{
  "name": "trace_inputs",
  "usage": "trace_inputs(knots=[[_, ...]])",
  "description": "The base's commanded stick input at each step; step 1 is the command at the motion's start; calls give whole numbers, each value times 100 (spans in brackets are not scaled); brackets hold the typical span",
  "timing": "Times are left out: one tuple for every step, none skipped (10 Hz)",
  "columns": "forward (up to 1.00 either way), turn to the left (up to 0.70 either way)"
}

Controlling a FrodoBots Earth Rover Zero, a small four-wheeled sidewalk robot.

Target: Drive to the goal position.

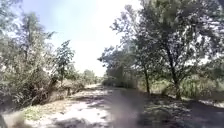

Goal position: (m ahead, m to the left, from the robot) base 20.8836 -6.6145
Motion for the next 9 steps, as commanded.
trace_inputs(knots=[[70, 0], [70, 0], [70, 0], [70, 0], [70, 0], [70, 0], [70, 0], [70, 0], [70, 0]])
